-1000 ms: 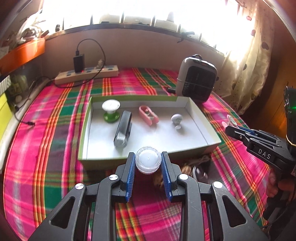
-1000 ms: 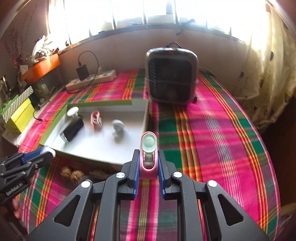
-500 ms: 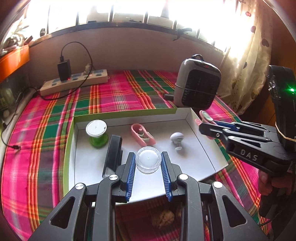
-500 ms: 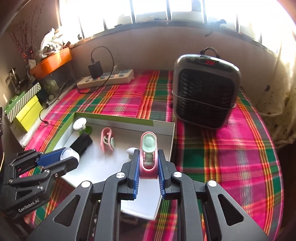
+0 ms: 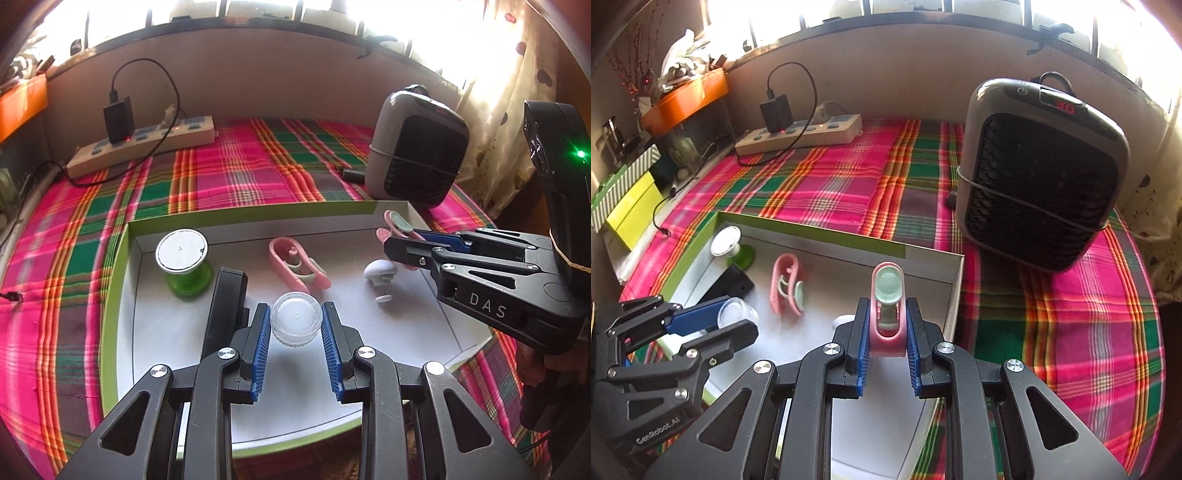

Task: Organize objects
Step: 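Carry the pink case and white cup over the white box with both grippers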

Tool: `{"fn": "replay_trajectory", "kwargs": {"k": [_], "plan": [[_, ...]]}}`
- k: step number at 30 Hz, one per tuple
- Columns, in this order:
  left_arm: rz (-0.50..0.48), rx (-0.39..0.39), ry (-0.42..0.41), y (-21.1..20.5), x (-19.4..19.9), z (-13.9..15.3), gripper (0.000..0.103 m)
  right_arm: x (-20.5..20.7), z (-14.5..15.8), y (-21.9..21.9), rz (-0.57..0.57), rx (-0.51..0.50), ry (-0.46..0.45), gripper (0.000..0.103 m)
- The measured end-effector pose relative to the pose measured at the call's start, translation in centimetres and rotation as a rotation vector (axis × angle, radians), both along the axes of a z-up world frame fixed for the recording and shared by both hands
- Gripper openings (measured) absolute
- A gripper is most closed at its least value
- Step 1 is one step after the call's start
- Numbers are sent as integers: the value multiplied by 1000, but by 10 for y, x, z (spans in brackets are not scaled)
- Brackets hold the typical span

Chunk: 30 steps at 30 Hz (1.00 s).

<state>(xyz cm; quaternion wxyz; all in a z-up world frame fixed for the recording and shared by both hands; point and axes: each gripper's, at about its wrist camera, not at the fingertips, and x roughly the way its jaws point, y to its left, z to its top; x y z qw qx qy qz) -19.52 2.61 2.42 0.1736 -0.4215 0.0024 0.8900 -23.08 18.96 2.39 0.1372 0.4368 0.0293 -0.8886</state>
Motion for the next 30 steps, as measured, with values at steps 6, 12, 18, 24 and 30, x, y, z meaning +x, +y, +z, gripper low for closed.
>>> {"fn": "replay_trajectory", "kwargs": {"k": [6,12,18,24,30], "plan": [[-4,-13,1,1,-5,-3,25,-6,-5,-3,-2,9,-10,18],[-9,-14,1,3,-7,-5,25,-8,-8,-6,-2,33,-14,19],[-14,-24,-6,6,-6,-6,25,-11,-10,-10,1,39,-21,19],[-12,-30,-8,6,-7,-7,25,-12,-10,-10,-1,45,-23,19],[-13,-31,-8,6,-7,-7,25,-13,-10,-12,-1,48,-29,19]]}}
